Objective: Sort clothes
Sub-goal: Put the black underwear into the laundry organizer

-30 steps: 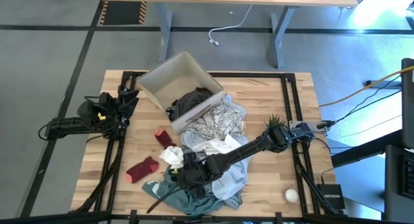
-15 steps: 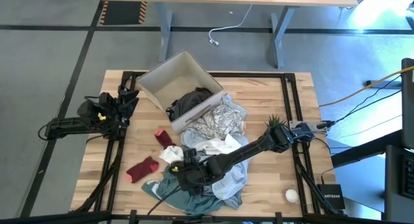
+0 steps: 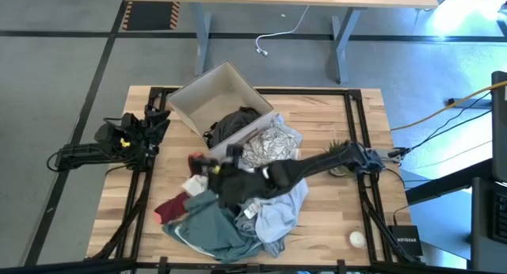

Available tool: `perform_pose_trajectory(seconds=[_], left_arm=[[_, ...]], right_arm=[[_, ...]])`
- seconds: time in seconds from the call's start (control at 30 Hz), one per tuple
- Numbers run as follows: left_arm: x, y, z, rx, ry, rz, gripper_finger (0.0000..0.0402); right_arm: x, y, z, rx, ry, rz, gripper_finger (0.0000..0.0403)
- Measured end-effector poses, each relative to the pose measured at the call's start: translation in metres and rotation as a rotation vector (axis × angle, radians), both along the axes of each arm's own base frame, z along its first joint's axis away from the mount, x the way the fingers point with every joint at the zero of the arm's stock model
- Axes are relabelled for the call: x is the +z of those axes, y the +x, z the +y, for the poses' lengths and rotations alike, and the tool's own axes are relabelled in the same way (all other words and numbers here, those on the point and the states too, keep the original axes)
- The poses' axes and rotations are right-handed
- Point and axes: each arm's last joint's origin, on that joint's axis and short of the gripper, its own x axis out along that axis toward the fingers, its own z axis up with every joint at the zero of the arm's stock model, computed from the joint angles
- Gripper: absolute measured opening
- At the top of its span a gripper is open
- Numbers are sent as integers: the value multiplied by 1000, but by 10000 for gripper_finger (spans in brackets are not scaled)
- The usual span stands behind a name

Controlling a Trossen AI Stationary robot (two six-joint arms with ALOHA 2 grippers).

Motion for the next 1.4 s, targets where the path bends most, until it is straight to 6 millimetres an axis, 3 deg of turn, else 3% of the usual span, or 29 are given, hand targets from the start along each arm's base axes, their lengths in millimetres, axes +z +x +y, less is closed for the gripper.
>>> perform_pose_trajectory(seconds=[0.27, 0.47, 0.63, 0.8, 1.07, 1.23, 1.4], left_arm=[[0, 0, 0, 0, 0, 6, 171], [0, 0, 0, 0, 0, 5, 171], [-1, 0, 0, 0, -1, 9, 171], [-1, 1, 0, -4, -7, 14, 171], [-1, 1, 0, -13, -20, 6, 171], [-1, 1, 0, -11, -17, 6, 171], [-1, 1, 0, -14, -21, 6, 171]], right_arm=[[35, 1, -49, -138, -81, -127, 20], [68, 9, -85, -199, -171, -328, 21], [100, 3, -99, -235, -278, -482, 21], [120, -3, -115, -332, -378, -573, 21], [119, -2, -155, -438, -396, -543, 21], [107, 1, -175, -494, -293, -535, 21], [87, 2, -183, -491, -144, -468, 25]])
